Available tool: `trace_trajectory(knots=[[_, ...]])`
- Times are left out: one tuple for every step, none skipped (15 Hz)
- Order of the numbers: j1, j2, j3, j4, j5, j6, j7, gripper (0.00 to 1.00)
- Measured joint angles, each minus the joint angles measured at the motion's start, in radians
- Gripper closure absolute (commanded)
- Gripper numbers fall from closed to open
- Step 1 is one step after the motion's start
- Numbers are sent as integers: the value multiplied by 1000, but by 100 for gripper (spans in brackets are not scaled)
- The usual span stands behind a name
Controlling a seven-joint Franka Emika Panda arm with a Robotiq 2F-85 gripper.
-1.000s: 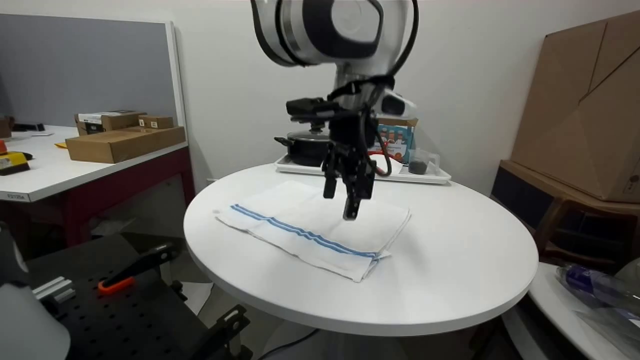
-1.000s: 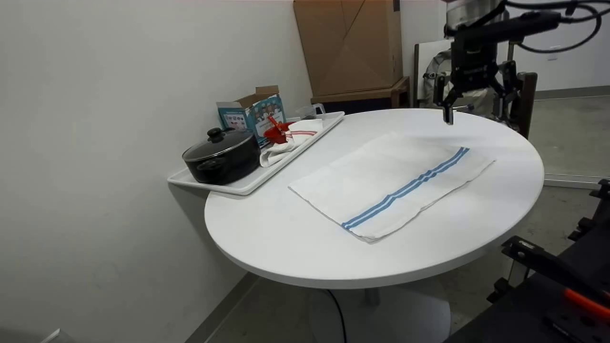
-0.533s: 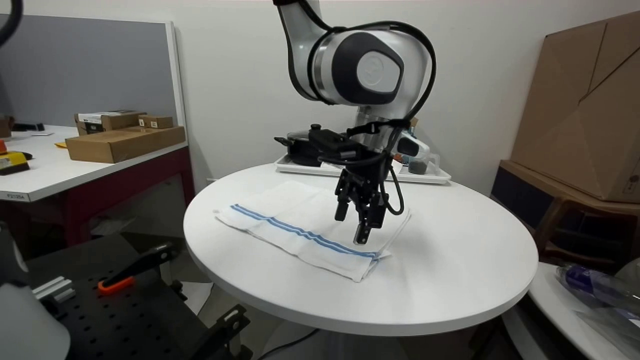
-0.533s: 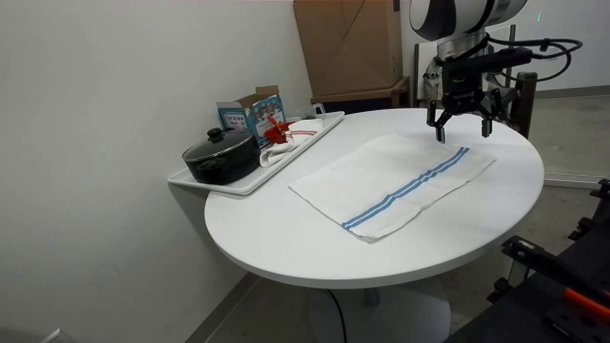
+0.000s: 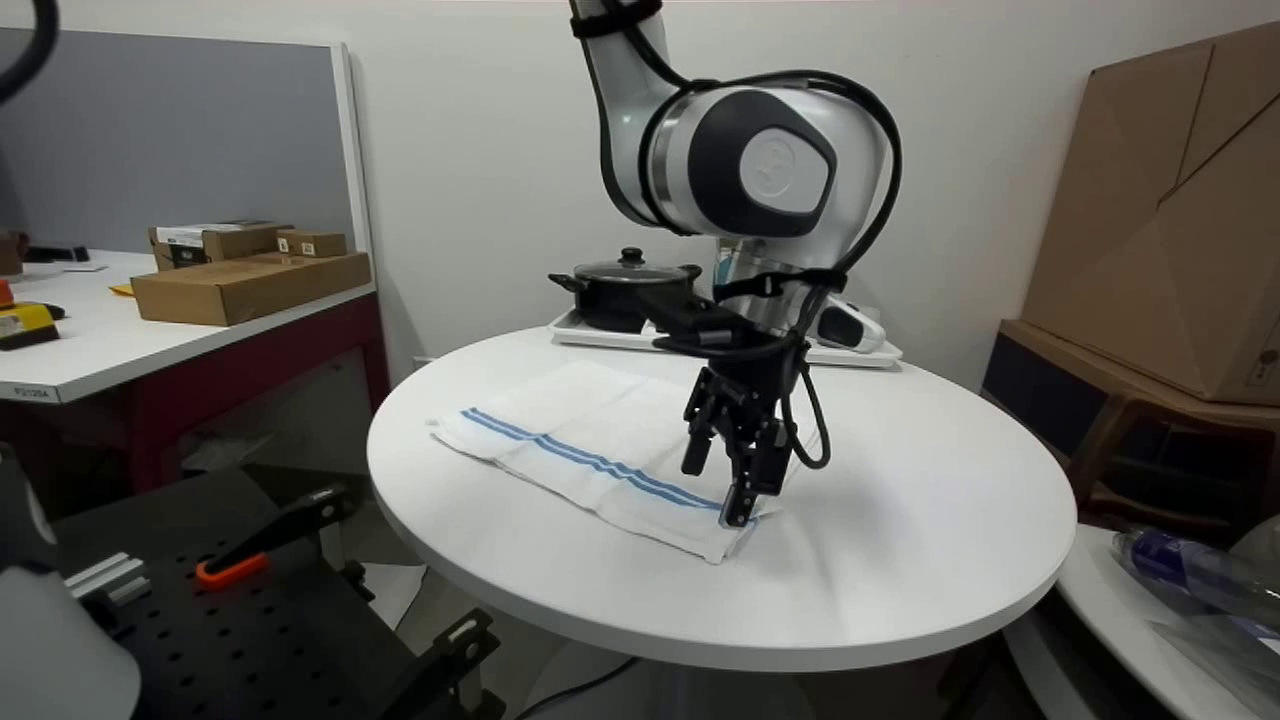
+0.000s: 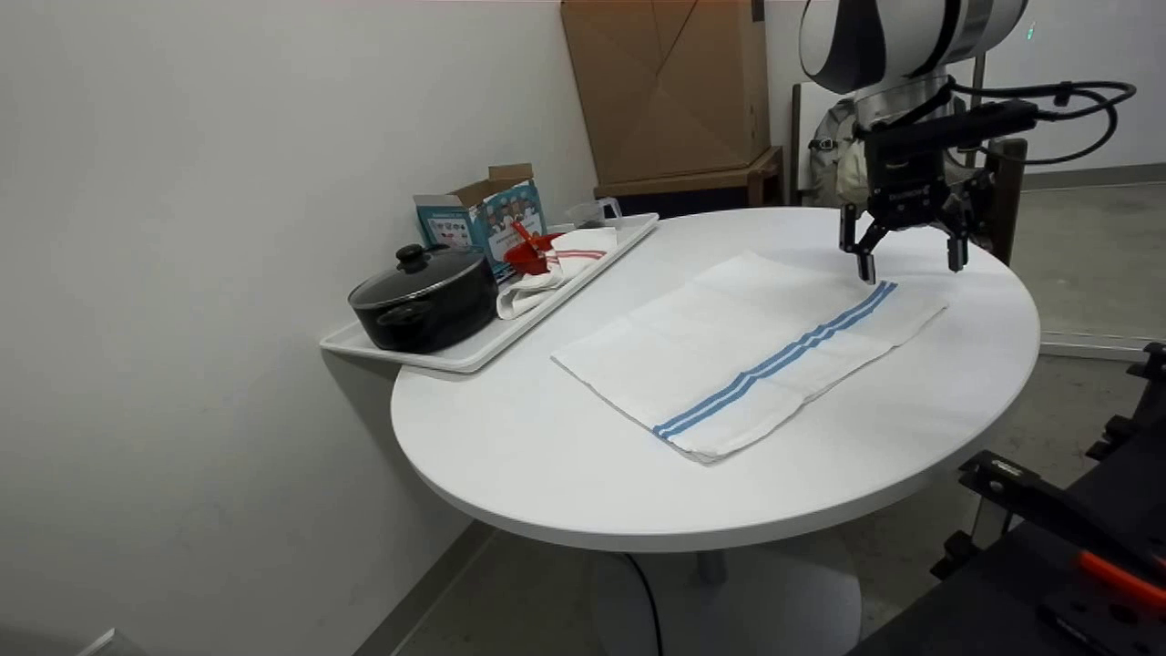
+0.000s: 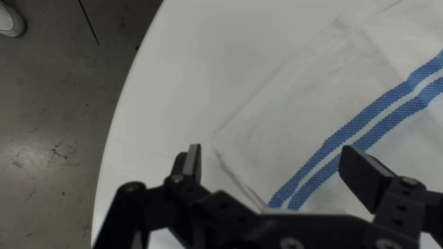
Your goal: Fold the towel on the table
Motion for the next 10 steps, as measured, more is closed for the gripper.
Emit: trace_trajectory(knots=[[-1,11,-11,4,0,2,0,0],[-4,24,-21,9,0,2,0,19],[-9,35,-28,14,1,4,0,26],[-15,48,-34,20,1,8,0,33],[-19,59,-38,25,1,15,0,40],[-21,71,-43,29,1,24,0,49],[-22,82,-46,33,1,33,0,56],[-22,89,-46,37,1,39,0,65],[-22,94,-46,42,1,41,0,72],[-22,97,-46,45,1,42,0,79]])
